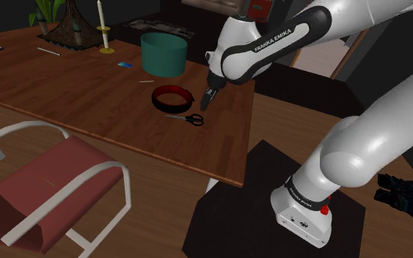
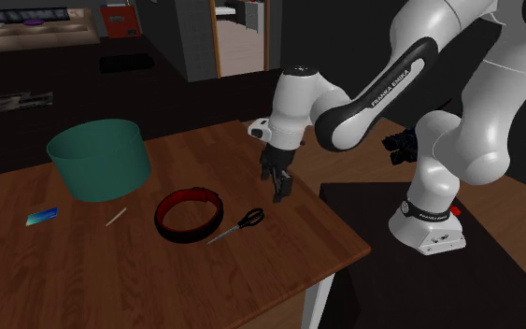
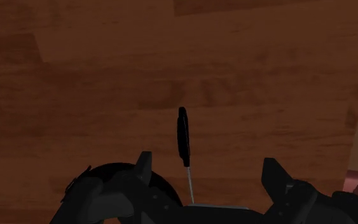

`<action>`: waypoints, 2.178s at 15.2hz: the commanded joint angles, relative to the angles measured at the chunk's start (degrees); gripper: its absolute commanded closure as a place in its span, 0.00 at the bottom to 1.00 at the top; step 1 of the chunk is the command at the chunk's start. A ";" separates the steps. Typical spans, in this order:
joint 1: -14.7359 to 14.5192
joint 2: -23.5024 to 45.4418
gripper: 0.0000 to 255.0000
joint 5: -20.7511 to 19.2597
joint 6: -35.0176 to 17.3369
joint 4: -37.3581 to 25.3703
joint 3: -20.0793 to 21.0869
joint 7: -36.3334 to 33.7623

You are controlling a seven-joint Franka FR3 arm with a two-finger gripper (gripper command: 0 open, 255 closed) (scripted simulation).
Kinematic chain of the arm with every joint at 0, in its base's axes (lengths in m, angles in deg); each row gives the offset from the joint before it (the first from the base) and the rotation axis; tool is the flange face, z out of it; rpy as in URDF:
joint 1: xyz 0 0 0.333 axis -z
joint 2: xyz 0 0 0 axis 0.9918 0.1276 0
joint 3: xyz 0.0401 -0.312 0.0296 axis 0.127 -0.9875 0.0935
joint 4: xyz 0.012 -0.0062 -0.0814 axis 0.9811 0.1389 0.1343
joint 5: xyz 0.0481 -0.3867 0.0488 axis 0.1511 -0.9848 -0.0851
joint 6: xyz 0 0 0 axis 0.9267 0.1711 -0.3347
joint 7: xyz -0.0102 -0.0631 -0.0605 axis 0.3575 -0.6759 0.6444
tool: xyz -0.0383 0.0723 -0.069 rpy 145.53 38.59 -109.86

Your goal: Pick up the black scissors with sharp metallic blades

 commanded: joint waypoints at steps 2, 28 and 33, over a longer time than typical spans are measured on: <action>-0.05 7.10 0.00 0.08 -6.72 -1.68 -0.53 2.46; 0.24 28.82 1.00 1.02 -23.09 -9.38 -0.28 7.31; 0.32 24.85 1.00 1.12 -19.48 -9.01 -0.17 7.43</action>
